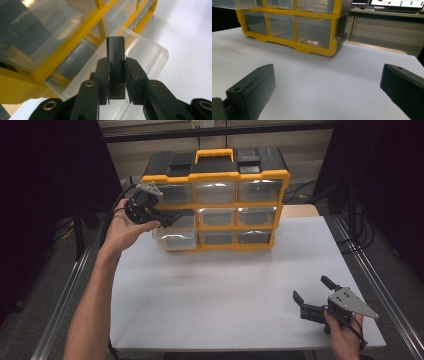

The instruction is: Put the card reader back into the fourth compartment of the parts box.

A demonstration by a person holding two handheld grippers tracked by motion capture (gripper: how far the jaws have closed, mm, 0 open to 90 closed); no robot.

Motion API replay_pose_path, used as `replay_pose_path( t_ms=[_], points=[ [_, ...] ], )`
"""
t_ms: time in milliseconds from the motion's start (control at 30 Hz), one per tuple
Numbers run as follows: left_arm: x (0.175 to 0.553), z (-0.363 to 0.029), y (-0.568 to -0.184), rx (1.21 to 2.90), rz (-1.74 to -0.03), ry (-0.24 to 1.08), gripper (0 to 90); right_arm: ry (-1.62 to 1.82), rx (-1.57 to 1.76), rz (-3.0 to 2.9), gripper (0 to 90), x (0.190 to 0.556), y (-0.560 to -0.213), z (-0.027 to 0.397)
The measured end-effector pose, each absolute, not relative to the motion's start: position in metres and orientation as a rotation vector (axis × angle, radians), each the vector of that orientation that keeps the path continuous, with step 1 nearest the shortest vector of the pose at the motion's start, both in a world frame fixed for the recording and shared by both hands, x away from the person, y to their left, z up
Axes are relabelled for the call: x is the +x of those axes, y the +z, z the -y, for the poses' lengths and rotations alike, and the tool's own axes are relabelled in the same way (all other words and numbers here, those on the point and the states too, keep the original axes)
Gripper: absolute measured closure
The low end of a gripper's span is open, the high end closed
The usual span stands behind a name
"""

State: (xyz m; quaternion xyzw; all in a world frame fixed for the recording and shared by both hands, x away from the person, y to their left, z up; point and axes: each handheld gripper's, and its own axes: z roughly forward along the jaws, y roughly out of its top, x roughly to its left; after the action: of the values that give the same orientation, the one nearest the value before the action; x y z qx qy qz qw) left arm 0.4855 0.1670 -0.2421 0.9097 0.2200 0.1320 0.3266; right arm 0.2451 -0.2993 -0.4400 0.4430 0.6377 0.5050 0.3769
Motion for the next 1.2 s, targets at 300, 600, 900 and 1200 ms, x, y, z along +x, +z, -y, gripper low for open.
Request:
replay_pose_path(
  t_ms=[300,600,900,1200],
  points=[
    [0.487,-0.163,-0.249,2.422,-0.556,0.333,73.8,1.291,1.131,-1.633,0.1,0.245,-0.44,0.299],
    [0.49,-0.16,-0.258,2.439,-0.572,0.311,73.8,1.29,1.129,-1.635,0.1,0.245,-0.44,0.299],
    [0.493,-0.158,-0.263,2.451,-0.602,0.297,73.7,1.287,1.132,-1.632,0.1,0.245,-0.44,0.299],
    [0.497,-0.16,-0.27,2.443,-0.634,0.292,73.5,1.291,1.131,-1.638,0.1,0.245,-0.44,0.299]
  ],
)
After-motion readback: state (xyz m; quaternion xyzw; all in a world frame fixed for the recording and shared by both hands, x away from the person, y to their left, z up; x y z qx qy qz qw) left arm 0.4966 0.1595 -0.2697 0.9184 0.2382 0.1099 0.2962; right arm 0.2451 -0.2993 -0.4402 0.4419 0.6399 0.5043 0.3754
